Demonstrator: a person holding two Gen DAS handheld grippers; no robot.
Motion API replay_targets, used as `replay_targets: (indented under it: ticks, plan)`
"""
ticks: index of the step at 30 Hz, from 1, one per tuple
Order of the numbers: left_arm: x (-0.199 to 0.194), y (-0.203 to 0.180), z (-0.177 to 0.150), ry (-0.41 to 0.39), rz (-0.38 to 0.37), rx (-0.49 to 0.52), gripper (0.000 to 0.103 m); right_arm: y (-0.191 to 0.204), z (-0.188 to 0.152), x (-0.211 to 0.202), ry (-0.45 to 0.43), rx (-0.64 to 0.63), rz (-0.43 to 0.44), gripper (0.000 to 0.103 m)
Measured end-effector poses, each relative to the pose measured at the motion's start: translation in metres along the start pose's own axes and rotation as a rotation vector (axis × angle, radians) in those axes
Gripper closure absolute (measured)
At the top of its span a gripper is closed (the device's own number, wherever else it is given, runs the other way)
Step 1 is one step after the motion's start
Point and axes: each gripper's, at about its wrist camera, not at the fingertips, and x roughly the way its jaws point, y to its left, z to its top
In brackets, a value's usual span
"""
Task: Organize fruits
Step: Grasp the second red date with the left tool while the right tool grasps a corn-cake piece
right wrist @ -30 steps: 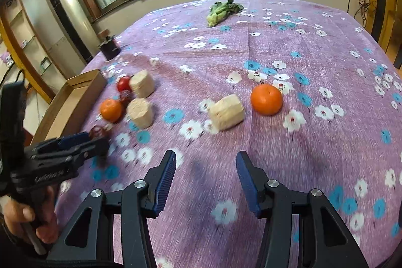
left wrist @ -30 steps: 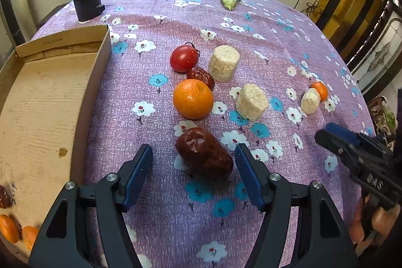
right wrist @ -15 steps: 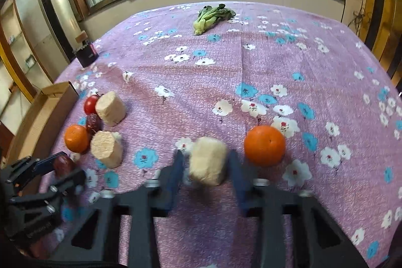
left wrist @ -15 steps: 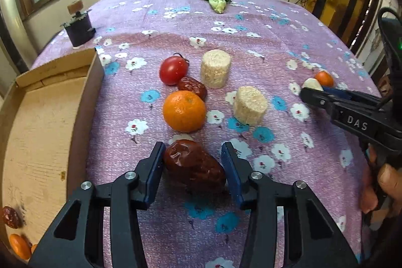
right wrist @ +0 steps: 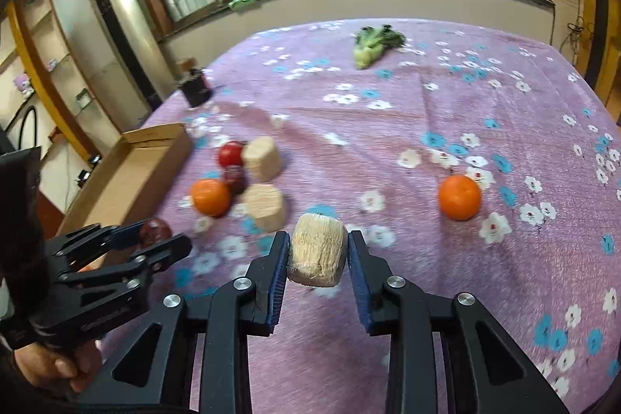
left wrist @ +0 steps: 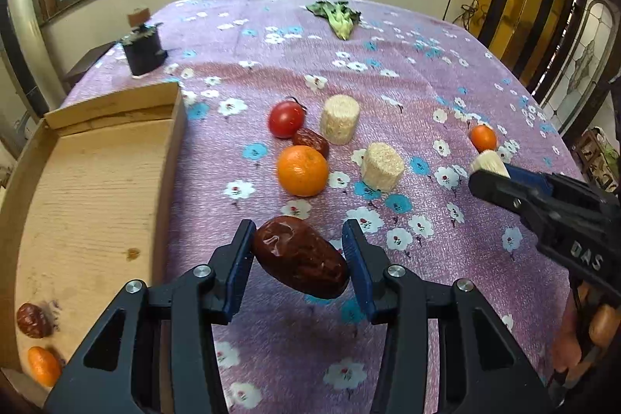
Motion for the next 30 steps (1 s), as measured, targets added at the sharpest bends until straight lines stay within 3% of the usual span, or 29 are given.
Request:
replay_targets:
  ticks: [11, 30]
  plan:
    - [-0.036, 0.029, -0.009, -0.056, 0.052, -0.04, 0.059, 0.051, -0.006, -0.026, -0.02, -0.048, 0.085, 0.072]
    - [-0.063, 0.066, -0.026, -0.085, 0.088, -0.098, 0.059, 0.108, -0.013, -0.031, -0.016, -0.126, 0.136, 0.072]
